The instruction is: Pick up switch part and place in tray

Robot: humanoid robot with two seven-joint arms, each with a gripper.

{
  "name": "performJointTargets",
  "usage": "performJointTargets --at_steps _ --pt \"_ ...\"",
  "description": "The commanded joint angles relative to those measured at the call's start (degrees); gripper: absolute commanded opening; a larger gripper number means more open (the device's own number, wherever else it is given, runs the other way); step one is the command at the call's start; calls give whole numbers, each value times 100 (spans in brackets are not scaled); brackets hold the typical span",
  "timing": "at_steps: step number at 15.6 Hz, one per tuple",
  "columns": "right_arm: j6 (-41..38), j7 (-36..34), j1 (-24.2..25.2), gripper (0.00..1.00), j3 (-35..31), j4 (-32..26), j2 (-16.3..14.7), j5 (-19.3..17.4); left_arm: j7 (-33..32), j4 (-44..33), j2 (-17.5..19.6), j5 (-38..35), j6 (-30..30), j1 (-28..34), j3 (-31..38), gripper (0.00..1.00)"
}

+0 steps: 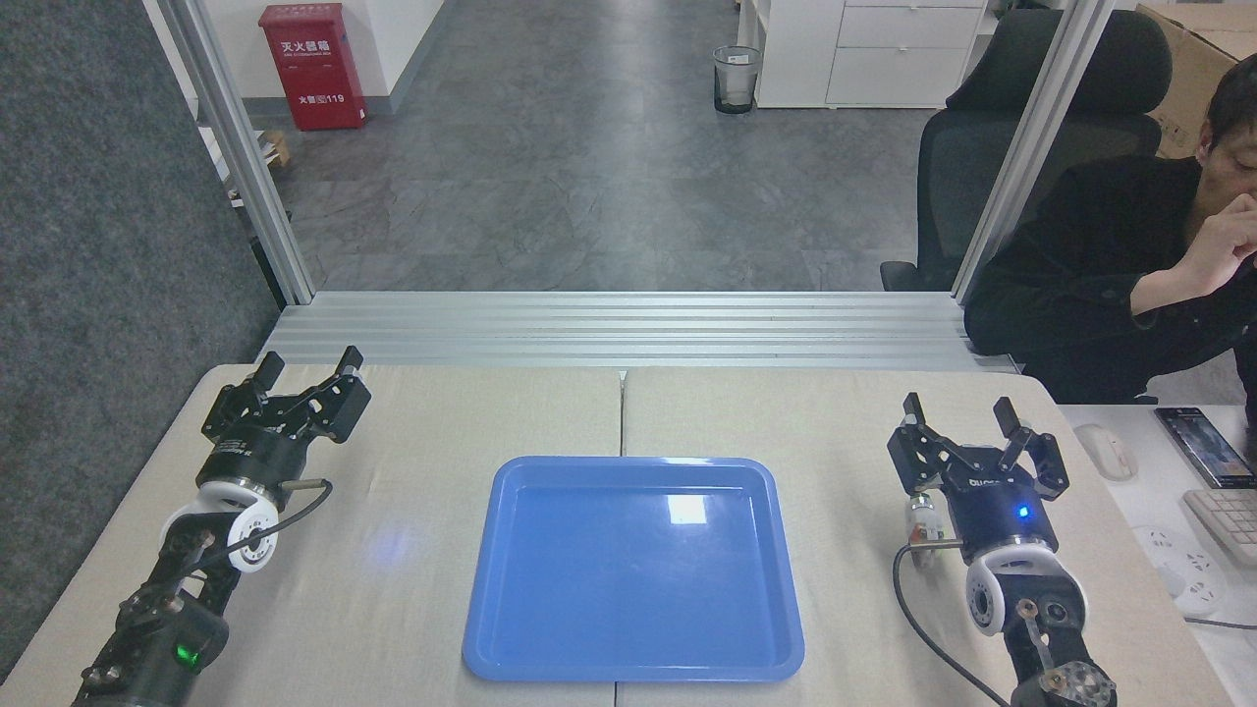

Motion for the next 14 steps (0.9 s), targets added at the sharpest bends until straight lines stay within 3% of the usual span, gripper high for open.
performJointTargets --at_steps 1,14 --pt "-4 3 0 100 -1 -1 10 1 -4 -5 0 0 4 0 0 100" --pt "22 108 35 100 17 77 18 71 -4 4 0 0 4 0 0 100"
